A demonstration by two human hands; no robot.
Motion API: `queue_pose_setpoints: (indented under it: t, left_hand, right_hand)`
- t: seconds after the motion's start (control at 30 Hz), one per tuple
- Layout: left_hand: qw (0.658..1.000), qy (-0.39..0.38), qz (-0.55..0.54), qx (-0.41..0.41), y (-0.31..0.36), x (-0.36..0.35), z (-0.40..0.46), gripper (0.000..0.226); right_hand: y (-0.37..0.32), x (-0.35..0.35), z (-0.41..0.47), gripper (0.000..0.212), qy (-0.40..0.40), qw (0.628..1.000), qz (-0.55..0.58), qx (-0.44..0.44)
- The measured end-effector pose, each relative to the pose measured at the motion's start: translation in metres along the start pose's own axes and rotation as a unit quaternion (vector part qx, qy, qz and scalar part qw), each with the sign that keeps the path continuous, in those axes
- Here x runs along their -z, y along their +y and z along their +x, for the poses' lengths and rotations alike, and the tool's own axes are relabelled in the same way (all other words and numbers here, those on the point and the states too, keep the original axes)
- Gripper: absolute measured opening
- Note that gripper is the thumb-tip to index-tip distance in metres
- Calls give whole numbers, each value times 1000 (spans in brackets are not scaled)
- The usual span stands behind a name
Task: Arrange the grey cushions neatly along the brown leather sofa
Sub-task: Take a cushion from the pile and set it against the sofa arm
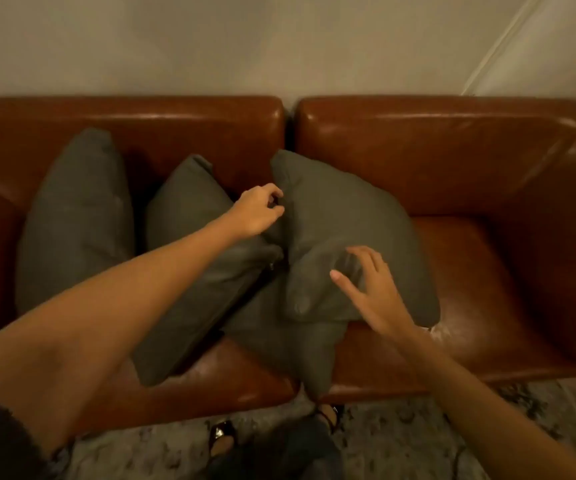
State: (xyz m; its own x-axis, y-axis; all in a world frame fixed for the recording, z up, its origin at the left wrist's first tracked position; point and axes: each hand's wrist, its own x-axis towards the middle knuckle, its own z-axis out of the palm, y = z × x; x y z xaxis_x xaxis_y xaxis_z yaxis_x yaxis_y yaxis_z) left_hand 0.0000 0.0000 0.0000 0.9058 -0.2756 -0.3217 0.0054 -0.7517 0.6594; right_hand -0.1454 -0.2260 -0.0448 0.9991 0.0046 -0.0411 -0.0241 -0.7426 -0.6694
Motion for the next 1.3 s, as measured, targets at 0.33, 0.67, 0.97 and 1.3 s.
queue_pose_setpoints:
  t: [0.33, 0.67, 0.97, 1.3]
  left_hand:
    - [951, 73, -216, 207, -3, -49, 70, 65]
    - [886, 153, -378, 220, -9, -86, 105, 93]
    - [885, 73, -409, 213, -17, -76, 126, 91]
    - [966, 15, -244, 80, 60, -78, 156, 58]
  right_hand:
    - [51, -43, 4, 96, -72, 995, -64, 16]
    - [54, -57, 17, 115, -4, 961, -174, 216]
    - [54, -72, 7, 57, 2, 950, -209, 230]
    - [88, -29, -10, 38, 82, 985, -53, 140]
